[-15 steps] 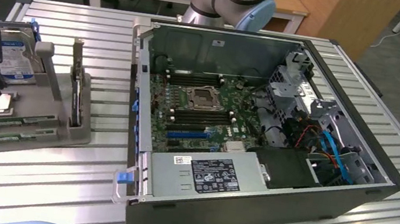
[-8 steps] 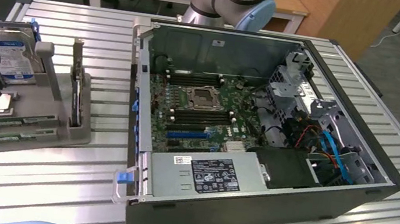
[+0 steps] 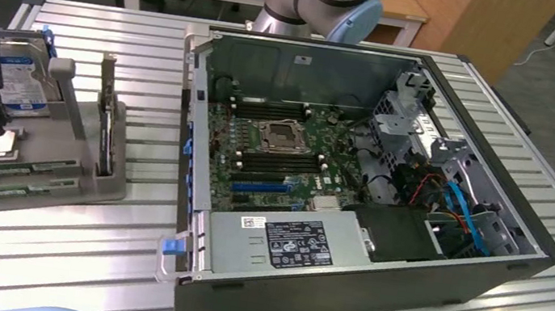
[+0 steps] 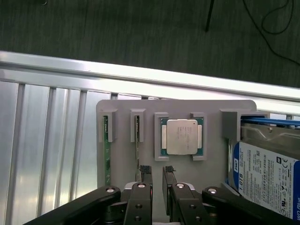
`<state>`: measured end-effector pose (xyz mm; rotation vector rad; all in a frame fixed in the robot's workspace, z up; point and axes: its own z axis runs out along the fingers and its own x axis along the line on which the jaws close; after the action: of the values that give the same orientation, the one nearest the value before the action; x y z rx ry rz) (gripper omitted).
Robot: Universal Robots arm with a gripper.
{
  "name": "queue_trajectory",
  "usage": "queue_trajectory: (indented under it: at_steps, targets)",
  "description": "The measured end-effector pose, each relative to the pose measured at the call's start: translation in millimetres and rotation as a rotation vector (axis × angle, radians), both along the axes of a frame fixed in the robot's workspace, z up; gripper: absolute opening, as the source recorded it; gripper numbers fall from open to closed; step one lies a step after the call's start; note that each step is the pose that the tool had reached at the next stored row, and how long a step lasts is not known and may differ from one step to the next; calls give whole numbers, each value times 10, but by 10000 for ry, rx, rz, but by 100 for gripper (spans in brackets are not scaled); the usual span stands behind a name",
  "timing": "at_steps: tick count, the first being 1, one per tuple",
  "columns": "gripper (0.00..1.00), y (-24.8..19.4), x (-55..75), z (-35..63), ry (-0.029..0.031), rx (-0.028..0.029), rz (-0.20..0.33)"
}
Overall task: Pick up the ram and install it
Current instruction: 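Pick up the ram and move it above insertion slot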
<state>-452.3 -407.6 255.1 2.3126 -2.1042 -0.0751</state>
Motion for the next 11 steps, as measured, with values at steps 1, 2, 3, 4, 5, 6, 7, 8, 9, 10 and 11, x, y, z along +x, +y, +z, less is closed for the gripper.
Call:
queue_trajectory:
  at_steps: [1, 2, 3, 4, 5, 6, 7, 8, 9, 10, 11]
  targets:
    - [24, -8, 11, -5, 0, 0, 0]
    - [24, -18, 18, -10, 1, -1, 0]
    - [24, -29, 24, -15, 2, -2, 0]
    - [24, -45, 28, -21, 1, -1, 0]
    - [24, -60, 33, -27, 2, -2, 0]
    - [24, -77, 38, -33, 1, -2, 0]
    - [24, -92, 44, -39, 1, -2, -1]
    - [24, -110, 53, -47, 0, -1, 0]
    - [24, -126, 62, -53, 0, -1, 0]
    - [24, -143, 71, -60, 0, -2, 1]
    - [24, -161, 81, -67, 0, -2, 1]
